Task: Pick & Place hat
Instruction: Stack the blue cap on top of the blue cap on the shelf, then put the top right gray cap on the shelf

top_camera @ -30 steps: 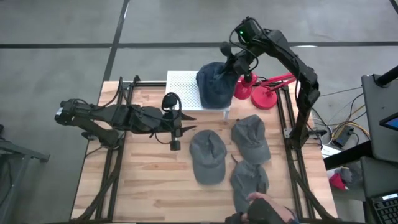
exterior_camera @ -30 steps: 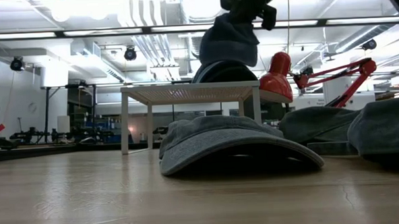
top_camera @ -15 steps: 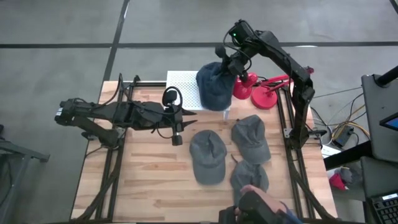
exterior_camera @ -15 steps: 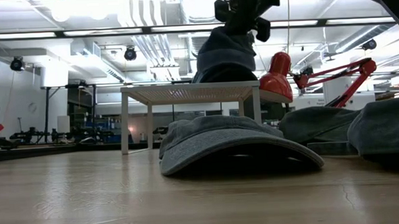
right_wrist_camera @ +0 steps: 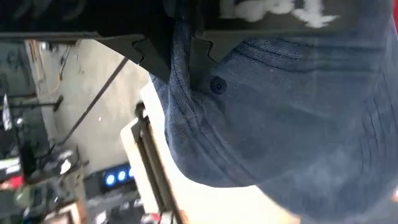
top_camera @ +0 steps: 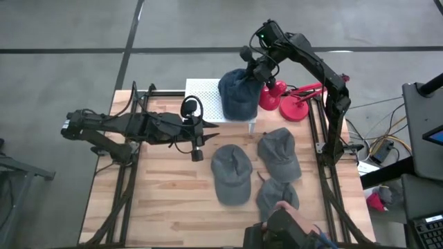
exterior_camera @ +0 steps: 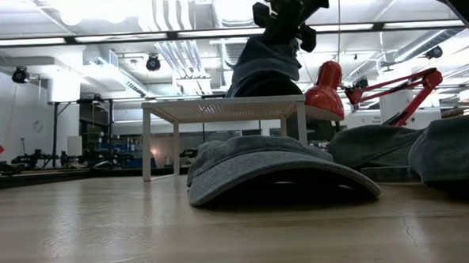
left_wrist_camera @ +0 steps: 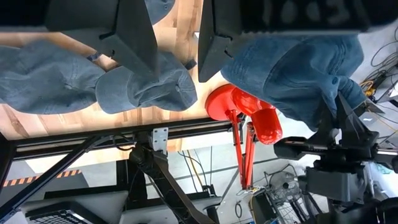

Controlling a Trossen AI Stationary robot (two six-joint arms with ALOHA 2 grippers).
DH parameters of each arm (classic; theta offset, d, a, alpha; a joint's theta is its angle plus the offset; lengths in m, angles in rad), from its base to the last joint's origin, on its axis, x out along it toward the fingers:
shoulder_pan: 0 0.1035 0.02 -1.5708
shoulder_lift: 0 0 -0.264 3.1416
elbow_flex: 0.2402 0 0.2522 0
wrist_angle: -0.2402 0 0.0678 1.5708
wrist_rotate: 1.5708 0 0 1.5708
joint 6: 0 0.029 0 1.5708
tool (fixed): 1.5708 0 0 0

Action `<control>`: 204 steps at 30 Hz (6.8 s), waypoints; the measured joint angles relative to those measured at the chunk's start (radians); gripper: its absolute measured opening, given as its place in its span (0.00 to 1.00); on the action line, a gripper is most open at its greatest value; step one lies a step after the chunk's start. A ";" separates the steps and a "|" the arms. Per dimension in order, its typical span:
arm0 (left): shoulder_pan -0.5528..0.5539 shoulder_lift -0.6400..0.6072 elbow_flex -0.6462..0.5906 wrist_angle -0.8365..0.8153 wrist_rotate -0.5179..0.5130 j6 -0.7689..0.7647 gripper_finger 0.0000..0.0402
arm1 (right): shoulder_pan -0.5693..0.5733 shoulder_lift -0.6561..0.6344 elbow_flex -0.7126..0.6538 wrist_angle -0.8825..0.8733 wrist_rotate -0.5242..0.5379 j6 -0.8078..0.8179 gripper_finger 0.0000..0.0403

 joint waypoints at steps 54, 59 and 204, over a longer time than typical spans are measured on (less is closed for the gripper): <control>0.035 0.000 0.000 -0.007 0.000 0.004 0.28 | 0.007 -0.002 -0.015 0.092 0.062 0.183 0.34; 0.035 0.000 0.000 -0.011 0.000 0.004 0.28 | 0.010 -0.013 -0.015 0.093 0.060 0.315 0.36; -0.144 -0.282 -0.706 0.545 0.418 -0.285 0.28 | 0.563 -0.665 -1.374 0.107 0.557 2.312 0.71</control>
